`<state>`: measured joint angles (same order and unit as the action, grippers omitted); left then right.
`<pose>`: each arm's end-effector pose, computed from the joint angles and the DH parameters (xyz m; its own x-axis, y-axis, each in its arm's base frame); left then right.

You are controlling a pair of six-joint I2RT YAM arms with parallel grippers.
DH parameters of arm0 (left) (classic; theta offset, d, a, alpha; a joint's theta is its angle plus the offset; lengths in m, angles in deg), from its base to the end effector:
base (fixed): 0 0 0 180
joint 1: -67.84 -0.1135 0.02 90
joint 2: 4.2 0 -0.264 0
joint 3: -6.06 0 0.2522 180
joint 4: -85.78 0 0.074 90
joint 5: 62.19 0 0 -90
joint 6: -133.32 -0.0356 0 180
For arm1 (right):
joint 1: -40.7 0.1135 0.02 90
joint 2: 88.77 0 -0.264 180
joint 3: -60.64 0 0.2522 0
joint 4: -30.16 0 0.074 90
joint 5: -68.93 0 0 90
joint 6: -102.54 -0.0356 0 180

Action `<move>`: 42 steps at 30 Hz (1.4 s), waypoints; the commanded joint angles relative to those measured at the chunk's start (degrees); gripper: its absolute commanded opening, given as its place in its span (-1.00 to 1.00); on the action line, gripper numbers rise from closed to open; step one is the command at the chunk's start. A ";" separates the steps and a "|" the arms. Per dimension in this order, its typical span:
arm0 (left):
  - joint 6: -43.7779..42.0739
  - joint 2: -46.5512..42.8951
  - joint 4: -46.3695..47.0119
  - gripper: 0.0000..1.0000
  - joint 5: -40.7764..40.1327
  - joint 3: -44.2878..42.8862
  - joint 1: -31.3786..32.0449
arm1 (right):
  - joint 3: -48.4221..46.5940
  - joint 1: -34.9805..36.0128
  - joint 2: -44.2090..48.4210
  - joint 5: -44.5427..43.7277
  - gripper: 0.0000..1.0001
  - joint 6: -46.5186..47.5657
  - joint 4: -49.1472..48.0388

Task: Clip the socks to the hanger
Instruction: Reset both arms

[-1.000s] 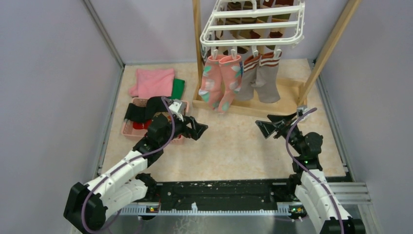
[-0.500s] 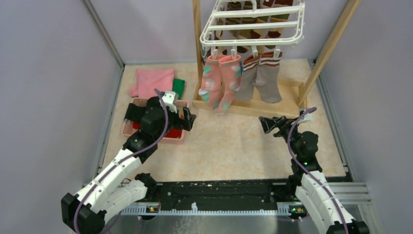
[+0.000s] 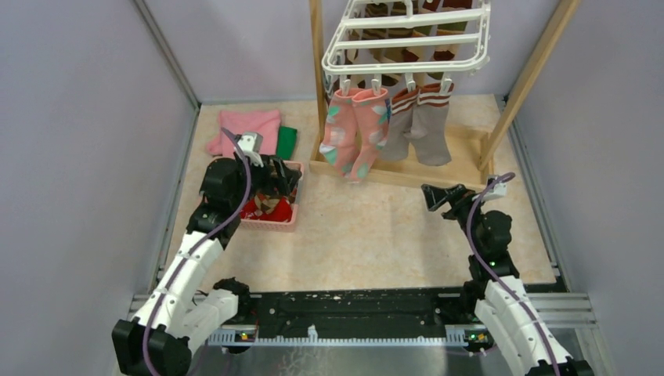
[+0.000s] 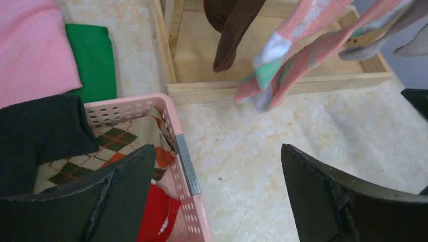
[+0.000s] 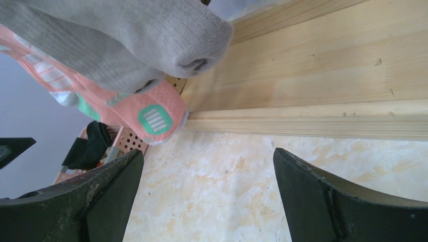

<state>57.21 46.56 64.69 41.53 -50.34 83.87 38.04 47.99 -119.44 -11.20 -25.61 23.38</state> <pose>0.1982 -0.0657 0.3138 -0.3657 -0.1376 -0.9205 0.4122 0.8628 -0.2927 0.1497 0.0253 0.2103 -0.1998 0.5880 -0.7838 -0.2182 0.7532 0.6206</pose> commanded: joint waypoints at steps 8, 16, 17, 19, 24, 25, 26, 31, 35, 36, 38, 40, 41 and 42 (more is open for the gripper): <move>5.93 -0.10 11.19 0.98 15.78 3.06 -4.47 | -0.88 0.45 6.72 -4.48 0.97 -0.74 -4.25; 10.91 0.10 18.76 0.98 17.81 7.24 -4.52 | -0.40 0.45 10.33 -9.58 0.97 -3.34 -1.45; 11.24 0.39 19.17 0.98 18.08 7.34 -4.52 | -0.73 0.45 9.92 -10.30 0.97 -3.83 -0.50; 11.50 0.88 19.37 0.98 18.69 7.26 -4.52 | -1.38 0.46 8.88 -11.83 0.97 -4.76 0.99; 10.57 0.70 18.75 0.98 18.77 7.30 -4.52 | -3.08 0.46 6.25 -14.54 0.97 -7.70 4.69; 10.28 0.55 18.43 0.98 18.73 7.31 -4.52 | -3.29 0.49 5.98 -14.86 0.97 -7.80 5.02; 9.95 0.48 18.20 0.98 18.72 7.30 -4.52 | -3.55 0.45 5.68 -15.00 0.97 -7.74 5.61; 8.66 0.22 17.35 0.98 18.53 7.51 -4.52 | -5.93 0.50 1.91 -16.95 0.97 -7.12 10.10; 8.22 0.30 17.57 0.98 18.73 7.90 -4.52 | -8.48 0.46 -3.36 -16.73 0.97 -6.73 13.48; 8.17 0.30 17.72 0.98 19.05 8.07 -4.52 | -8.92 0.45 -4.33 -16.38 0.97 -6.37 13.90; 7.96 0.24 19.84 0.98 21.94 8.86 -4.52 | -9.36 0.45 -5.34 -15.34 0.97 -5.36 13.93; 8.79 -0.01 23.16 0.98 25.77 10.20 -4.52 | -9.28 0.45 -5.33 -14.39 0.97 -4.44 13.20; 9.49 -0.03 25.36 0.98 27.60 10.91 -4.52 | -9.15 0.45 -5.17 -14.14 0.97 -4.13 12.89; 10.29 0.01 27.62 0.98 29.44 11.84 -4.52 | -9.04 0.45 -5.04 -13.87 0.97 -3.97 12.74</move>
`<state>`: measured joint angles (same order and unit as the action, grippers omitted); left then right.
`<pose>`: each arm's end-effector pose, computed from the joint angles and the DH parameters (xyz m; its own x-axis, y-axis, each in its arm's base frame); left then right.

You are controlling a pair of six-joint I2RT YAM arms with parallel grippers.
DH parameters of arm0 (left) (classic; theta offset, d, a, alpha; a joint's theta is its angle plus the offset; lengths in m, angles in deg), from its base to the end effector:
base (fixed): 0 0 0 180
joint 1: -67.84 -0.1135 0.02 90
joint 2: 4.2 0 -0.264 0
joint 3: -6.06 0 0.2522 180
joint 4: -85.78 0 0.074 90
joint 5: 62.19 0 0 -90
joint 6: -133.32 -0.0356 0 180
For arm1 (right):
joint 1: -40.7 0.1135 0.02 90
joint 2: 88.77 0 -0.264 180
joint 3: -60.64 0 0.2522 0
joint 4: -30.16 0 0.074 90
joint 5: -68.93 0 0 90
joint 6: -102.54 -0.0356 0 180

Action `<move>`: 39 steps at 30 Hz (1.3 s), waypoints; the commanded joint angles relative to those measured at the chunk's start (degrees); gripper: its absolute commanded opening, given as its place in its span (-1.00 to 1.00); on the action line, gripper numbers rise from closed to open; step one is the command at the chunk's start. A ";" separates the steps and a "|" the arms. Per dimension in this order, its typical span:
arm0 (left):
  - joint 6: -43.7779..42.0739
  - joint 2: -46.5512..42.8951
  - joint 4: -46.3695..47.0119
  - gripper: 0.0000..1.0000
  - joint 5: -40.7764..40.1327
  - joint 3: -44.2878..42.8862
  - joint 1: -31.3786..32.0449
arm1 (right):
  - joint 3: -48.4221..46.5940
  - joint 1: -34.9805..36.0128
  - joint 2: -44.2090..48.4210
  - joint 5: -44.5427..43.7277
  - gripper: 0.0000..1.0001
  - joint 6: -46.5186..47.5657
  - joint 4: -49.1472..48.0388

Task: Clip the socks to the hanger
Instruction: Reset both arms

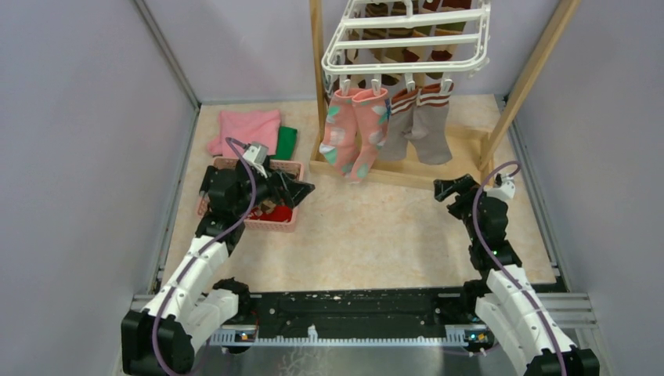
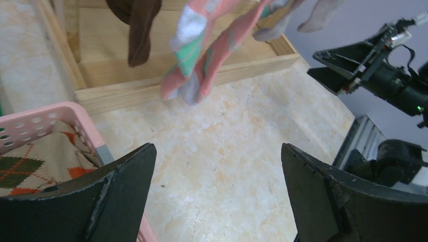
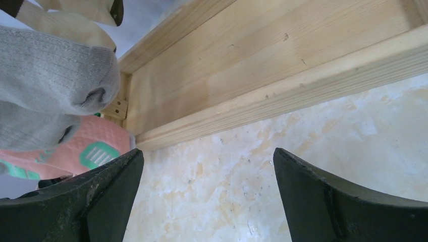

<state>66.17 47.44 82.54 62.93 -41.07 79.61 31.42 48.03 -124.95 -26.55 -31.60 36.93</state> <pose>0.2012 -0.0628 0.2868 -0.4031 -0.2404 -0.8830 0.6167 0.6414 -0.4563 0.1627 0.0175 0.2128 -0.1933 0.6741 -0.7129 0.1388 0.7381 0.6602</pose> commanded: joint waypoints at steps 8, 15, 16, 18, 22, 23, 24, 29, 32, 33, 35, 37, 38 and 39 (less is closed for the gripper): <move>6.15 1.18 18.21 0.98 11.45 5.77 -0.28 | -3.78 1.14 0.16 -0.74 0.97 1.27 2.74; 5.73 1.13 15.07 0.98 6.89 5.77 -0.26 | -7.31 6.91 -2.12 -10.72 0.97 3.20 8.15; 5.57 1.10 14.62 0.98 6.45 5.86 -0.26 | -7.98 8.55 -3.33 -12.22 0.97 3.68 9.01; 5.22 0.84 14.02 0.98 5.92 5.90 -0.26 | -9.01 12.51 -6.26 -14.99 0.97 4.83 9.83; 4.33 -0.19 12.46 0.98 5.47 5.56 -0.26 | -10.11 18.32 -8.90 -19.64 0.97 6.86 10.00; 3.97 -0.58 11.77 0.98 5.15 5.32 -0.26 | -10.23 19.11 -9.05 -20.19 0.97 7.10 9.91; 3.43 -0.99 10.94 0.98 4.75 5.14 -0.26 | -10.20 19.74 -9.14 -20.55 0.97 7.19 9.88; 1.94 -2.63 8.68 0.98 3.18 4.69 -0.26 | -10.12 22.28 -9.55 -22.71 0.97 7.40 9.99; 2.38 -2.33 8.95 0.98 3.45 4.93 -0.26 | -10.66 25.46 -10.80 -26.65 0.97 7.73 10.61; 2.64 -2.23 9.20 0.98 3.57 5.09 -0.26 | -11.13 26.51 -11.59 -27.97 0.97 7.77 11.09; 3.16 -2.03 9.92 0.98 3.99 5.38 -0.26 | -12.21 28.45 -13.33 -30.15 0.97 7.70 12.15; 3.61 -2.09 10.79 0.98 4.44 5.71 -0.26 | -13.37 30.76 -15.29 -31.82 0.97 7.71 13.28; 3.78 -2.09 11.14 0.98 4.73 5.83 -0.26 | -13.87 31.79 -16.52 -32.64 0.97 7.73 13.46; 3.93 -2.19 11.18 0.98 4.85 5.85 -0.26 | -14.22 33.02 -17.22 -33.38 0.97 7.87 13.48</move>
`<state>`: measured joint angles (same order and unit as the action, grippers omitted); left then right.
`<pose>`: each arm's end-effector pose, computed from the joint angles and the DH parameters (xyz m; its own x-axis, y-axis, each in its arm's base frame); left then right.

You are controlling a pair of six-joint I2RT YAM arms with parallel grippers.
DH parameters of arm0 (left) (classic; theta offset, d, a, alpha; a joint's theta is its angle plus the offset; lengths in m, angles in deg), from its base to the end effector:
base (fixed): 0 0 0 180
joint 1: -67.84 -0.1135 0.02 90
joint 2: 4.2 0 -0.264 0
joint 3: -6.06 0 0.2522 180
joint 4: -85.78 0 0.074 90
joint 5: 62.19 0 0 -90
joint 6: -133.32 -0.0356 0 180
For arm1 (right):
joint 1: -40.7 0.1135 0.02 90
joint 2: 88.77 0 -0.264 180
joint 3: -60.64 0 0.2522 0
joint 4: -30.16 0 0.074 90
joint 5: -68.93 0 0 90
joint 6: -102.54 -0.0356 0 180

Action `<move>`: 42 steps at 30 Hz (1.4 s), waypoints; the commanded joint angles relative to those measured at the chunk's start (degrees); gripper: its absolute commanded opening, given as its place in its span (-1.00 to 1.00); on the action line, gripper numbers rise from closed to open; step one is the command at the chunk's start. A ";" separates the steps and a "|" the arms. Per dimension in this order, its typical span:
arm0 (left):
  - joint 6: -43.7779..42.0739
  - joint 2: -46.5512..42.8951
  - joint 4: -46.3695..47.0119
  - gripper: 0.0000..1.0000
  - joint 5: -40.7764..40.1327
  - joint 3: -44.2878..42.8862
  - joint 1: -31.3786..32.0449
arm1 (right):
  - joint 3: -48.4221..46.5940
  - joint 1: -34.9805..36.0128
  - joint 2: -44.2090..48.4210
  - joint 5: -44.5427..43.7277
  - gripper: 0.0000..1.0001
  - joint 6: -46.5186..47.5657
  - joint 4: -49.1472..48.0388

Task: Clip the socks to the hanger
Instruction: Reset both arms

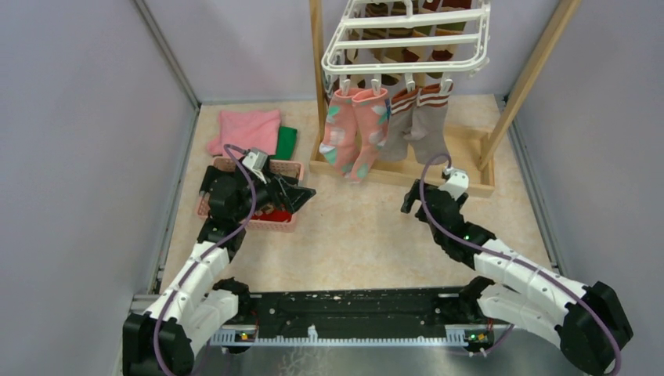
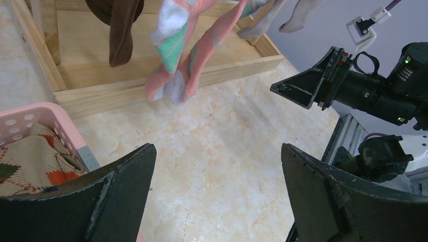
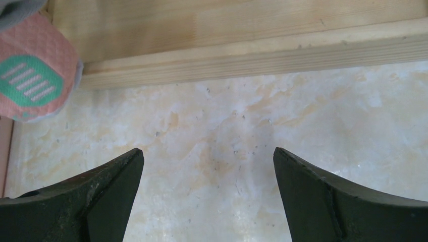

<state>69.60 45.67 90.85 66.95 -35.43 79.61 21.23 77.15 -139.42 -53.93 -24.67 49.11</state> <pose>0.1920 -0.0630 0.2727 -0.3939 -0.2687 -0.8790 0.6700 0.5708 -0.4747 0.1641 0.0972 0.2162 -0.3958 0.3392 -0.8534 0.1476 0.9407 0.3054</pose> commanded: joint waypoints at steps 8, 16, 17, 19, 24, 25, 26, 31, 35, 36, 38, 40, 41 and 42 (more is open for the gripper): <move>0.18 -1.58 3.37 0.98 0.66 0.84 -0.26 | -3.50 8.09 -1.24 -5.00 0.97 4.41 -2.33; 6.36 -0.91 16.52 0.98 4.00 5.53 -0.26 | -2.66 8.07 1.66 -6.22 0.97 7.26 -5.37; 6.36 -0.84 16.55 0.98 4.16 5.57 -0.26 | -3.62 8.14 -0.24 -6.61 0.97 6.23 -2.62; 5.88 -1.05 15.36 0.98 4.05 5.34 -0.26 | -5.38 8.64 -2.85 -7.33 0.97 5.10 -0.57; 3.93 -3.24 10.55 0.98 1.61 4.22 -0.26 | -6.61 11.26 -4.48 -8.73 0.97 7.89 -2.97; 3.30 -3.48 8.87 0.98 0.85 3.73 -0.26 | -6.61 11.42 -4.27 -8.51 0.97 8.61 -3.80; 2.54 -3.84 7.03 0.98 0.28 3.24 -0.26 | -6.68 11.45 -4.05 -8.37 0.97 9.07 -4.27; -0.82 -5.26 -0.16 0.98 -2.53 1.25 -0.26 | -7.23 11.45 -3.71 -10.59 0.97 10.86 -4.40; -2.16 -6.41 -2.91 0.98 -4.00 0.52 -0.26 | -7.08 11.48 -2.66 -12.28 0.97 11.15 -4.40; -2.58 -6.59 -3.51 0.98 -4.33 0.30 -0.26 | -6.71 11.46 -2.23 -12.57 0.97 11.19 -4.70; -3.65 -6.94 -5.11 0.98 -5.16 -0.40 -0.26 | -6.17 11.45 -1.31 -13.44 0.97 11.11 -4.75; -5.23 -7.14 -7.58 0.98 -6.03 -1.73 -0.26 | -5.91 11.45 -0.53 -14.29 0.97 11.18 -4.75; -6.06 -7.27 -8.99 0.98 -6.49 -2.53 -0.26 | -5.93 11.45 -0.30 -14.59 0.97 11.15 -4.80; -6.99 -7.44 -10.24 0.98 -6.86 -3.21 -0.26 | -5.86 11.50 -0.10 -14.76 0.97 11.12 -4.76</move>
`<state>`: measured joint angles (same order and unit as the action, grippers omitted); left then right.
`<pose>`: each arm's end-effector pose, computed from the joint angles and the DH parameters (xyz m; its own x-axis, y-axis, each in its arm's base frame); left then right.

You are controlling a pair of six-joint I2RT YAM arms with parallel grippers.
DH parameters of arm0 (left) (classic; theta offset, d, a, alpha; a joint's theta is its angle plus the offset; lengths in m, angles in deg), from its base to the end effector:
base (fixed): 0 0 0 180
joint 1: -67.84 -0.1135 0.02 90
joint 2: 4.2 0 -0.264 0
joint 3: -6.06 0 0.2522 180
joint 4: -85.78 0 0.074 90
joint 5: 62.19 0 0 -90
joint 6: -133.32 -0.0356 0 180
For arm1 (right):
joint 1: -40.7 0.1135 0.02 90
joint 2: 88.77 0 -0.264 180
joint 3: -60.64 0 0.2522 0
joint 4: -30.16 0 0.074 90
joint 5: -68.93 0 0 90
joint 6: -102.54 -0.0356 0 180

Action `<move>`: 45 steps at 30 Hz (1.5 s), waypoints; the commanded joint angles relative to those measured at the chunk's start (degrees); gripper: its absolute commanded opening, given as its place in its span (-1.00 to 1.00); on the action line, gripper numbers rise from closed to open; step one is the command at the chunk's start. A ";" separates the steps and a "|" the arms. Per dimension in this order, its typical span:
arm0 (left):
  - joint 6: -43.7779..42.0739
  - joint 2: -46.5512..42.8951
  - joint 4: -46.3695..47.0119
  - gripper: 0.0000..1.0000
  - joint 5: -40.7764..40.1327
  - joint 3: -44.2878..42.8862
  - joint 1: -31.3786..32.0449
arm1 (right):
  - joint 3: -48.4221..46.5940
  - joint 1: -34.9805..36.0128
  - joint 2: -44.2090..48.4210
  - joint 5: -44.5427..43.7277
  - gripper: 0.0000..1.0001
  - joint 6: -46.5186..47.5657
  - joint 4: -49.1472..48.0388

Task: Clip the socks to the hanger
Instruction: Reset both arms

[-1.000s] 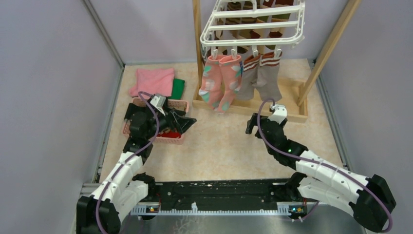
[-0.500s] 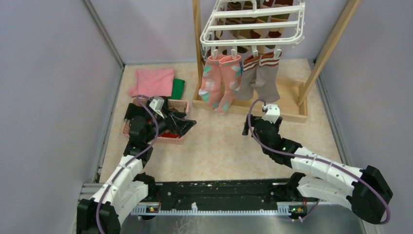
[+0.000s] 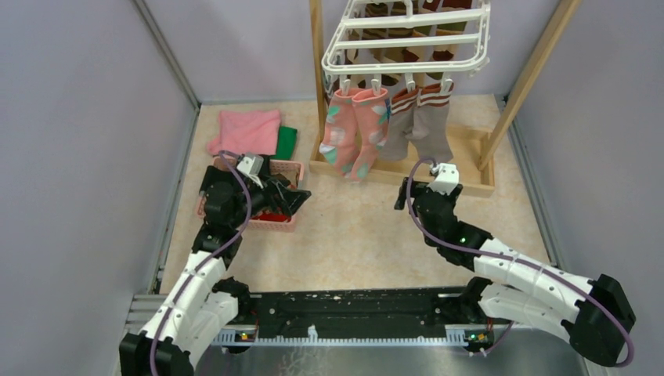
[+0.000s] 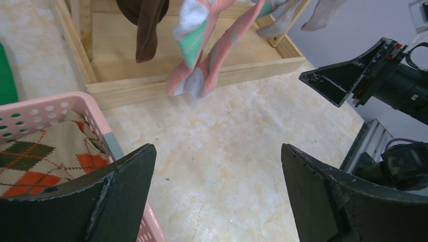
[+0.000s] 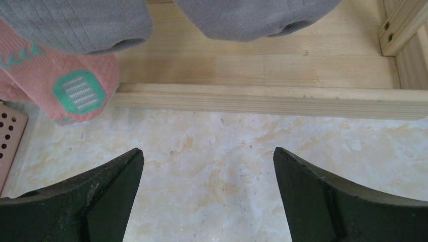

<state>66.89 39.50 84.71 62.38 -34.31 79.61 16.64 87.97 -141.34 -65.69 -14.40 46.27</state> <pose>0.1759 -0.0573 0.2733 -0.3575 -0.2619 -0.8965 0.6316 0.6394 -0.4386 0.1535 0.1294 0.2441 -0.2933 0.1578 -0.9429 0.0483 0.9875 0.1502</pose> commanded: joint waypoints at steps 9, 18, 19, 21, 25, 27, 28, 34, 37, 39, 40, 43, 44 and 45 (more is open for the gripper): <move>-10.72 -2.02 -12.33 0.98 -6.16 -8.41 -0.26 | -1.66 0.64 1.17 -4.77 0.97 1.45 -1.73; -12.84 -3.19 -15.29 0.98 -7.40 -8.14 -0.26 | -2.18 0.69 -0.17 -3.90 0.97 2.07 -3.21; -13.12 -3.21 -15.59 0.98 -7.54 -8.23 -0.26 | -2.36 0.65 -0.36 -3.89 0.97 1.99 -3.08; -13.69 -3.27 -16.12 0.98 -7.83 -8.35 -0.26 | -2.66 0.62 -0.63 -3.90 0.97 1.96 -3.10; -14.34 -3.44 -16.74 0.98 -8.24 -8.30 -0.26 | -3.13 0.66 -0.82 -3.81 0.97 2.39 -3.51; -14.51 -3.60 -16.92 0.98 -8.24 -8.22 -0.26 | -3.40 0.64 -0.86 -3.65 0.97 2.62 -3.70; -14.60 -3.67 -16.95 0.98 -8.35 -8.20 -0.26 | -3.46 0.62 -0.86 -3.63 0.97 2.67 -3.81; -14.70 -3.84 -17.10 0.98 -8.38 -7.97 -0.26 | -4.27 0.64 -0.89 -3.75 0.97 3.80 -3.99; -14.70 -3.80 -17.09 0.98 -8.28 -7.87 -0.26 | -4.60 0.63 -0.86 -3.83 0.97 4.33 -4.08; -14.70 -3.80 -17.09 0.98 -8.27 -7.93 -0.26 | -4.80 0.68 -1.01 -3.91 0.97 4.66 -4.11; -14.70 -3.80 -17.13 0.98 -8.26 -7.81 -0.26 | -4.95 0.64 -1.10 -3.96 0.97 4.77 -4.04; -14.78 -3.80 -17.09 0.98 -8.36 -7.78 -0.26 | -5.23 0.58 -1.21 -3.97 0.97 4.94 -3.81; -14.78 -3.81 -17.11 0.98 -8.36 -7.76 -0.26 | -5.26 0.61 -1.26 -4.05 0.97 4.95 -3.84; -14.83 -3.79 -17.17 0.98 -8.45 -7.83 -0.26 | -5.35 0.65 -1.29 -4.28 0.97 5.15 -3.78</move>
<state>52.75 36.42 66.83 54.03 -40.74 79.61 14.50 87.97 -142.22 -68.84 -10.42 43.36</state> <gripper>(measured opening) 0.988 0.985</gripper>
